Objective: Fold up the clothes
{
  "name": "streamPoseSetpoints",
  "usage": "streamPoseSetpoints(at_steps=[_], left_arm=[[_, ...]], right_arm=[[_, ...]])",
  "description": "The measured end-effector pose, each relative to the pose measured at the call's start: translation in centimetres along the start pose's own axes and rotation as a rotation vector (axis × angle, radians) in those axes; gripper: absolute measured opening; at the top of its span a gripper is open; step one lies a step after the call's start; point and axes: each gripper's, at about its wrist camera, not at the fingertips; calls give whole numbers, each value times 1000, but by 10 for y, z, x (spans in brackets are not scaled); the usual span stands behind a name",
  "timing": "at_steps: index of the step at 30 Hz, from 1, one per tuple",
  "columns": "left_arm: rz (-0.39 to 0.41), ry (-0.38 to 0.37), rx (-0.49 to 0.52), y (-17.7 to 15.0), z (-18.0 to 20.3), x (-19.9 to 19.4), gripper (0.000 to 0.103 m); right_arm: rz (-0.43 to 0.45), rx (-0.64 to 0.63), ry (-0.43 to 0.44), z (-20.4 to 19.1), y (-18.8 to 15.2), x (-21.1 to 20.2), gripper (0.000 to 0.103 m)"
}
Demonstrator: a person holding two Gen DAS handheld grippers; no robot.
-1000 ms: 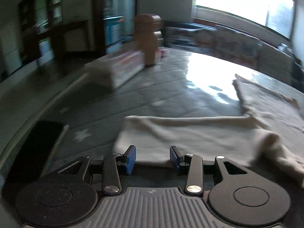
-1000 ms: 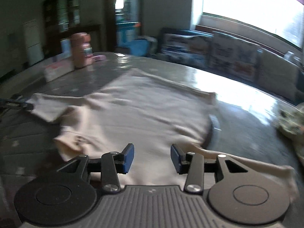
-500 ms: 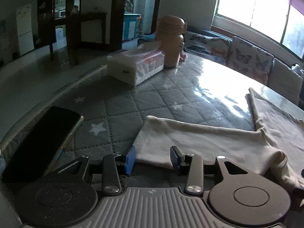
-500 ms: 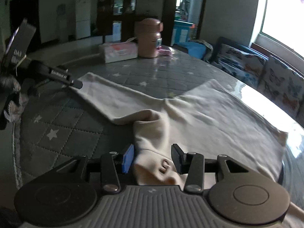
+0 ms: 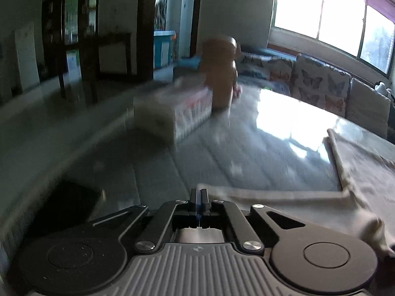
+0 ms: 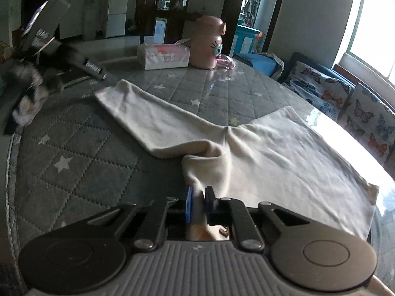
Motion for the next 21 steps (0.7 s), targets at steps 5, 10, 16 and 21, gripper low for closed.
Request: streamPoseSetpoints(at_steps=[5,10,16,21], left_arm=[[67,49,85,36,7,8,0],[14,-34,62,26,-4,0,3],[-74,-45,30,-12,-13,-5,19],[-105,-31,6,-31,-15,-6,38]], right_arm=[[-3,-13,-4,0,0,-1,9],[-9,-21,3,-2,-2,2,9],[-15,-30,17,-3,-2,6,11],[-11,-29,13,-4,-2,4,15]])
Point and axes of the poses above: each gripper's, at about its wrist camera, not at the fingertips, and x roughly the way its jaws point, z to its right, y to its top, and after that the axes turned 2 degrees about -z, right-handed
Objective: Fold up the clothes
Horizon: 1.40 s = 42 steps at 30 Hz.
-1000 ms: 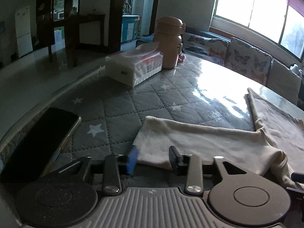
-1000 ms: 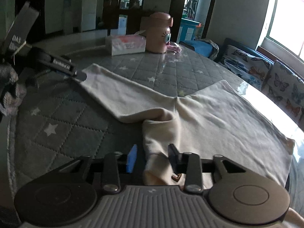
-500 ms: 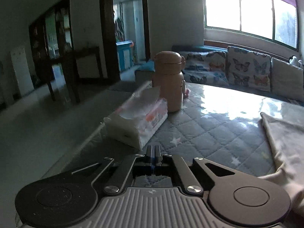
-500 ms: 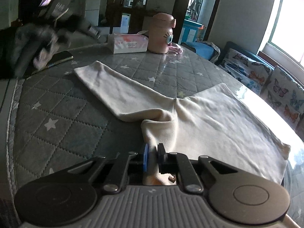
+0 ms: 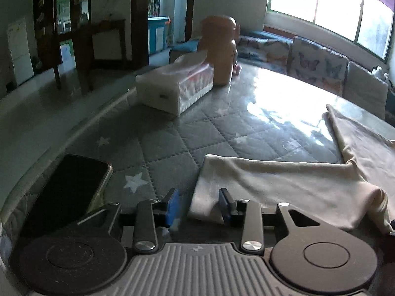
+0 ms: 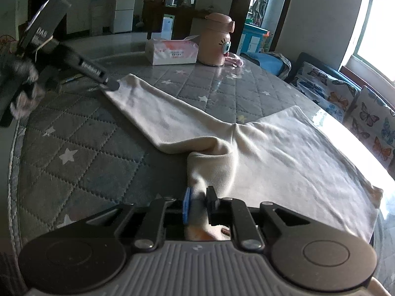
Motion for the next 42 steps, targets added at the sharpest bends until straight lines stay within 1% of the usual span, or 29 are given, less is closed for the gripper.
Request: streamPoseSetpoints(at_steps=[2,4,5,6,10,11,13,16,18,21,24,26,28,31,33,36,42], left_arm=[[5,-10,5,-1,2,-1,33],[6,-26,10,1,3,0,12],[6,-34,10,2,2,1,8],[8,-41,11,4,2,2,7],[60,-13,39,22,3,3,6],[85,-5,59,32,5,3,6],[136,12,100,53,10,2,6],[205,26,173,83,21,3,6],[229,26,223,98,29,9,6],[209,42,274,108,39,27,6],[165,57,303,107,44,49,6],[132,59,305,104,44,60,6],[111,59,303,100,43,67,6],[93,58,294,95,39,72,6],[85,56,286,94,36,74,6],[80,57,278,93,34,76,6],[99,48,271,94,35,68,6]], right_arm=[[2,0,-1,0,1,0,16],[2,-1,-3,-1,1,1,16],[1,-1,-4,-1,1,2,16],[1,-1,-5,-1,2,2,16],[-2,0,-3,-2,1,2,16],[-3,0,-2,-1,1,2,16],[-4,-1,-1,-1,1,1,12],[-11,1,15,-1,1,3,10],[-18,-10,26,-3,0,3,10],[-15,-28,38,-6,-2,2,10],[-22,-36,54,-6,-4,0,10],[-27,-50,69,-5,-3,-2,10],[-26,-35,98,0,0,-4,12],[3,27,145,10,9,-9,18],[34,69,161,16,16,-10,18],[48,87,145,15,22,-4,18],[-5,87,149,5,20,20,18]])
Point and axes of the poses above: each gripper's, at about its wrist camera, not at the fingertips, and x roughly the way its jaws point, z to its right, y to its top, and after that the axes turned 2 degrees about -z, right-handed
